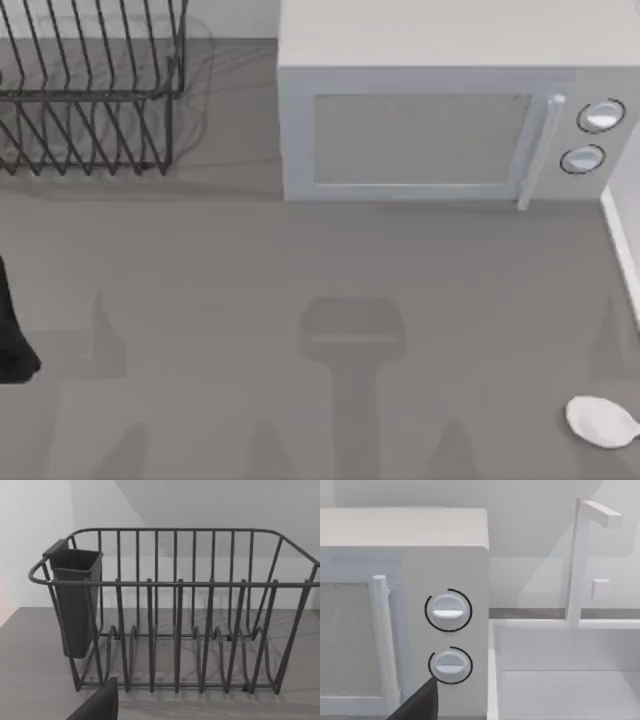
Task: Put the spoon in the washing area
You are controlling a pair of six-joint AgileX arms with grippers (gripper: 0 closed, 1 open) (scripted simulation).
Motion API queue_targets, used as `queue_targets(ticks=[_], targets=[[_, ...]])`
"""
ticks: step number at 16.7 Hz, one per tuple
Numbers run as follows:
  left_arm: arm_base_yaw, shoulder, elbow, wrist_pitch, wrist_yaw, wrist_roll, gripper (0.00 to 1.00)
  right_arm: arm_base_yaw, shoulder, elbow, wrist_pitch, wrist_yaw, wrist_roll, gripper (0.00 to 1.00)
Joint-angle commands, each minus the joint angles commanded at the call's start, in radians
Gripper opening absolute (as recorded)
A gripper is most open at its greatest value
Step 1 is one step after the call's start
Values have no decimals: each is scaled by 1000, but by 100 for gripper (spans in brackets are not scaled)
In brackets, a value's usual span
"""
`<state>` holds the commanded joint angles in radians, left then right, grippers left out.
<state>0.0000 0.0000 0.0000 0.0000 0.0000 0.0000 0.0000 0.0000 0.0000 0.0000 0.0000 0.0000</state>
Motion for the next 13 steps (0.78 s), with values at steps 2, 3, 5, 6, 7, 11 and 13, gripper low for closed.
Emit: queue_targets(ticks=[2,3,5,6,7,11,13], targets=[[0,0,0,0,0,0,100,0,1,1,-1,0,-1,100],[0,0,0,0,0,0,100,0,12,11,-12,0,-13,100],[0,0,0,0,0,0,100,-1,65,54,-64,1,-66,100],[0,0,0,0,0,0,100,-1,107,86,-104,1,-109,100],[0,0,0,0,0,0,100,-1,160,123,-152,1,-162,100],[0,0,0,0,0,0,100,-2,460,301,-404,-1,-465,100],[0,0,0,0,0,0,100,-3,640,397,-546,-2,-646,100]])
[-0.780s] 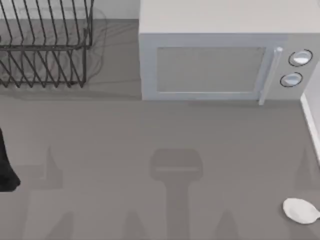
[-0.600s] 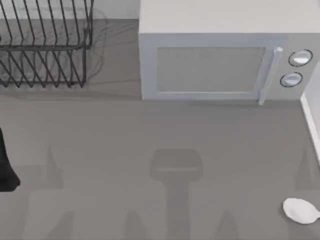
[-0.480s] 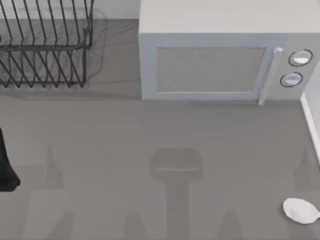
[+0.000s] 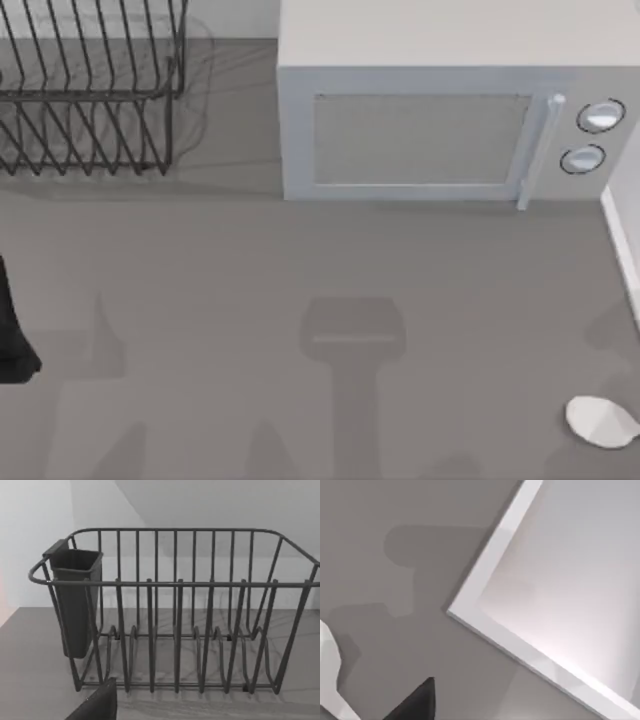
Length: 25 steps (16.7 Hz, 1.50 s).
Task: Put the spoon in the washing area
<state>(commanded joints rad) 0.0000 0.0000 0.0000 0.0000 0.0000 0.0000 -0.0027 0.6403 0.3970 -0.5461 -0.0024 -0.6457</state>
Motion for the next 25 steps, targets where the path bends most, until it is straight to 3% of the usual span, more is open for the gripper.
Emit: queue_targets(ticks=[5,10,18,25], targets=[[0,0,0,0,0,0,100,-5,398,226,-319,-1,-405,100],[0,0,0,0,0,0,100,-9,621,385,-511,6,-644,100],[0,0,0,0,0,0,100,-7,660,398,-520,8,-677,100],[0,0,0,0,0,0,100,-7,812,223,-183,7,-673,100]])
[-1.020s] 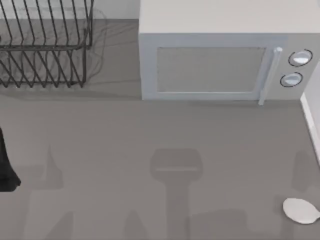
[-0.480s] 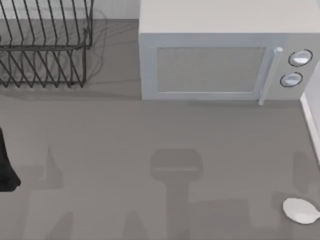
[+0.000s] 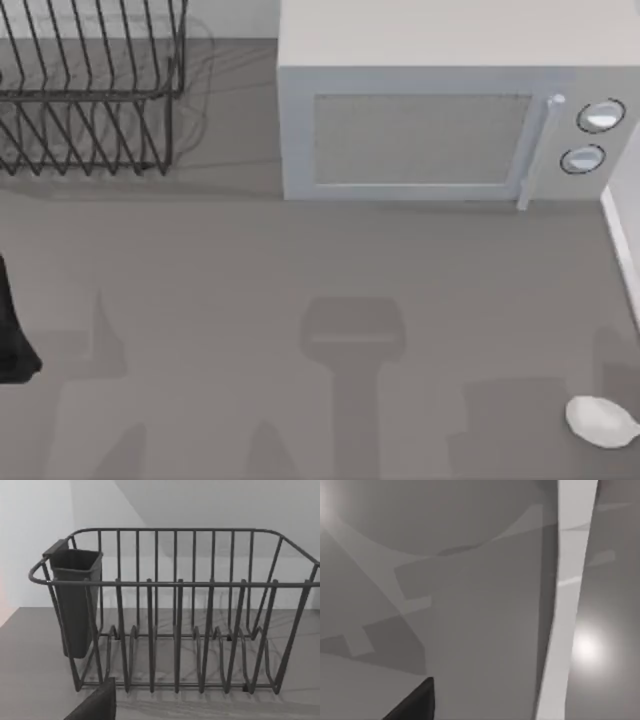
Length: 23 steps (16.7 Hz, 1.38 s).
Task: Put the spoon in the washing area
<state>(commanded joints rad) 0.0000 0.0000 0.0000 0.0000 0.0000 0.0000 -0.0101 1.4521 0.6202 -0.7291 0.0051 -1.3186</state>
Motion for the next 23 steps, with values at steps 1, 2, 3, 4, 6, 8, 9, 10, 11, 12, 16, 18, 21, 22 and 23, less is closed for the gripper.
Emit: queue_targets(ticks=[1,2,3,4,6,8,9,10,11,12,16,18,21,22,23], targets=[[0,0,0,0,0,0,100,0,23,-27,50,0,1,100],[0,0,0,0,0,0,100,0,43,-49,89,0,0,100],[0,0,0,0,0,0,100,0,58,-66,117,0,0,100],[0,0,0,0,0,0,100,0,68,-77,135,0,0,100],[0,0,0,0,0,0,100,0,72,-82,143,0,0,100],[0,0,0,0,0,0,100,0,72,-82,143,0,0,100],[0,0,0,0,0,0,100,0,72,-82,143,0,0,92],[0,0,0,0,0,0,100,0,72,-82,143,0,0,85],[0,0,0,0,0,0,100,0,72,-82,143,0,0,77],[0,0,0,0,0,0,100,0,72,-82,143,0,0,70],[0,0,0,0,0,0,100,0,72,-82,143,0,0,40],[0,0,0,0,0,0,100,0,72,-82,143,0,0,25],[0,0,0,0,0,0,100,0,72,-82,143,0,0,2],[0,0,0,0,0,0,100,0,72,-82,143,0,0,0],[0,0,0,0,0,0,100,0,72,-82,143,0,0,0]])
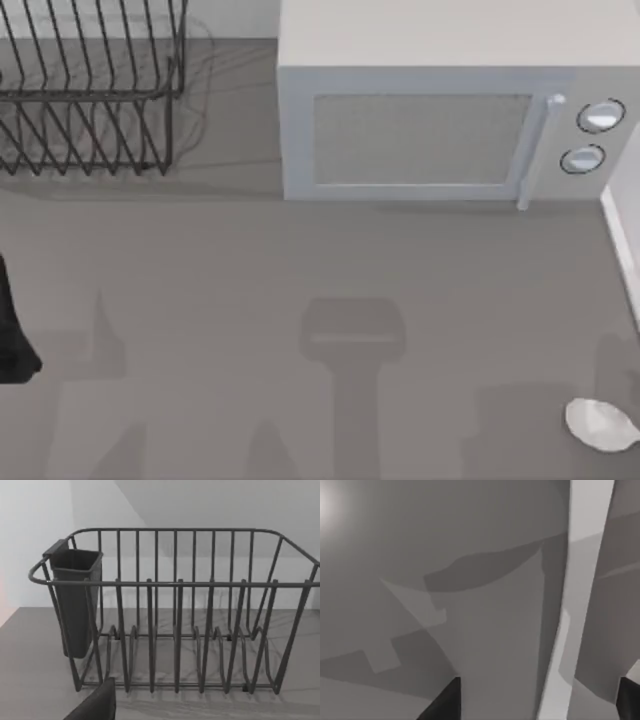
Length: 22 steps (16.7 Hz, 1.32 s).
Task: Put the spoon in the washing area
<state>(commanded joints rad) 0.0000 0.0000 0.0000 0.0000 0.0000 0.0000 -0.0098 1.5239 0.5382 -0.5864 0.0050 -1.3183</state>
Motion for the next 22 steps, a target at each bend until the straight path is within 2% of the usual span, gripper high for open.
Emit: queue_targets(ticks=[6,7,11,17,22], targets=[[0,0,0,0,0,0,100,0,0,0,0,0,0,0],[0,0,0,0,0,0,100,2,-70,48,-117,-1,37,0],[0,0,0,0,0,0,100,2,-97,106,-192,-1,30,0],[0,0,0,0,0,0,100,-2,-202,286,-518,-1,25,0],[0,0,0,0,0,0,100,-3,-245,344,-589,-1,29,0]])
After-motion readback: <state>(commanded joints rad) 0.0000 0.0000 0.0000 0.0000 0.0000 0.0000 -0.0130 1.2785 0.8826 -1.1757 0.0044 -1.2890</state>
